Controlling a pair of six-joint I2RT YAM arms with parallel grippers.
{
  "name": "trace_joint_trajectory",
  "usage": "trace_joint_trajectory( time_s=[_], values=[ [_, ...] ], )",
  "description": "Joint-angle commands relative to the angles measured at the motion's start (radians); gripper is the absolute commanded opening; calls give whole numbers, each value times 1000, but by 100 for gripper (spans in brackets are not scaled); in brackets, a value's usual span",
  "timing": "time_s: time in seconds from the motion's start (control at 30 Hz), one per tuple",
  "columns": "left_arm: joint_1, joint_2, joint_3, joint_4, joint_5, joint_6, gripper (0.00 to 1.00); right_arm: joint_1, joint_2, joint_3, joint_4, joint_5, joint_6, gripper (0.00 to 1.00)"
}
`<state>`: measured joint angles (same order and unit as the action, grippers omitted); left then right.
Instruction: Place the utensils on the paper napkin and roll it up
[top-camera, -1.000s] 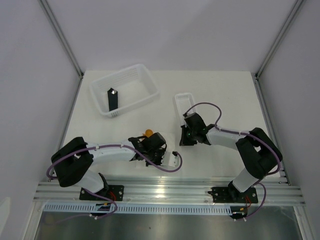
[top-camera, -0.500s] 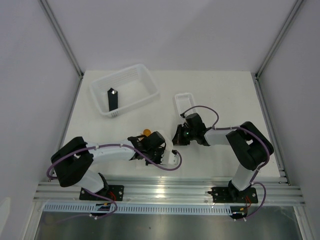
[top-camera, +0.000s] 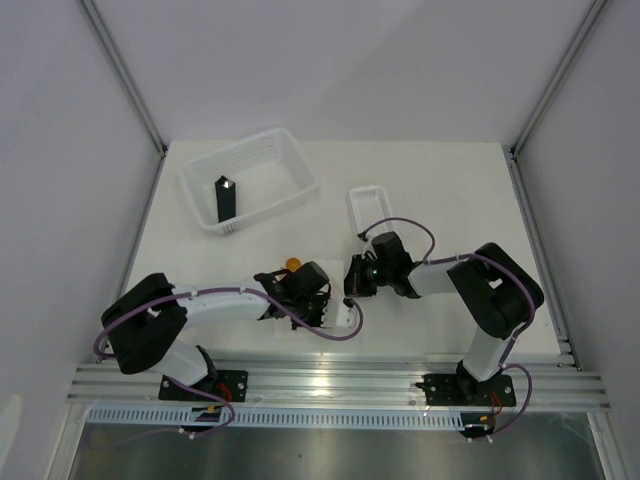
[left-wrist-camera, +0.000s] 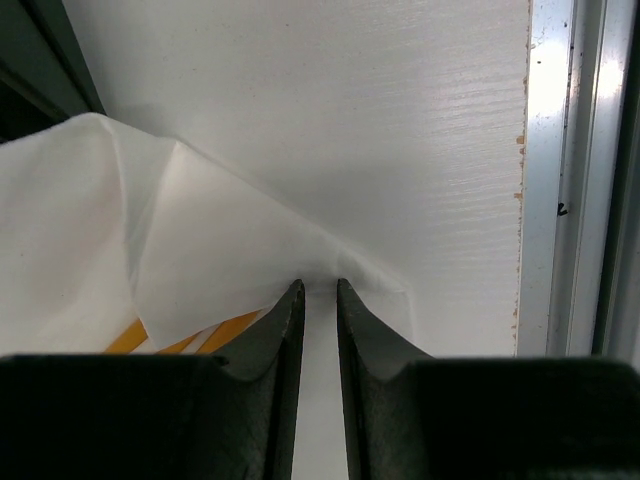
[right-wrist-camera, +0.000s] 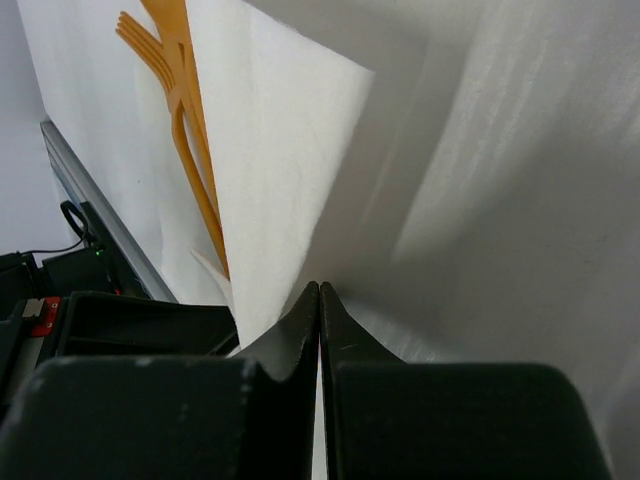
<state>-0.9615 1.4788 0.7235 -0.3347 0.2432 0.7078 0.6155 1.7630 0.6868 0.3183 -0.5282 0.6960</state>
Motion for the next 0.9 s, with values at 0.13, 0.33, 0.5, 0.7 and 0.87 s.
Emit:
trace_joint_trajectory(
  time_s=[0.13, 0.33, 0.5, 0.7, 0.87],
  values=[
    [12, -9, -9, 23, 28, 24, 22, 52, -20, 8, 44, -7, -27, 0],
    [15, -12, -19, 23, 28, 25, 22, 70, -86, 23, -18, 65, -67, 0],
    [18, -14, -19, 26, 30, 27, 23, 122, -126, 74, -139, 183, -138, 0],
    [20, -15, -24, 29, 33, 32, 22, 158, -106, 117, -188, 269, -179, 0],
    [20, -18, -27, 22, 31, 36, 22, 156, -74, 152, -238, 365, -210, 0]
  ],
)
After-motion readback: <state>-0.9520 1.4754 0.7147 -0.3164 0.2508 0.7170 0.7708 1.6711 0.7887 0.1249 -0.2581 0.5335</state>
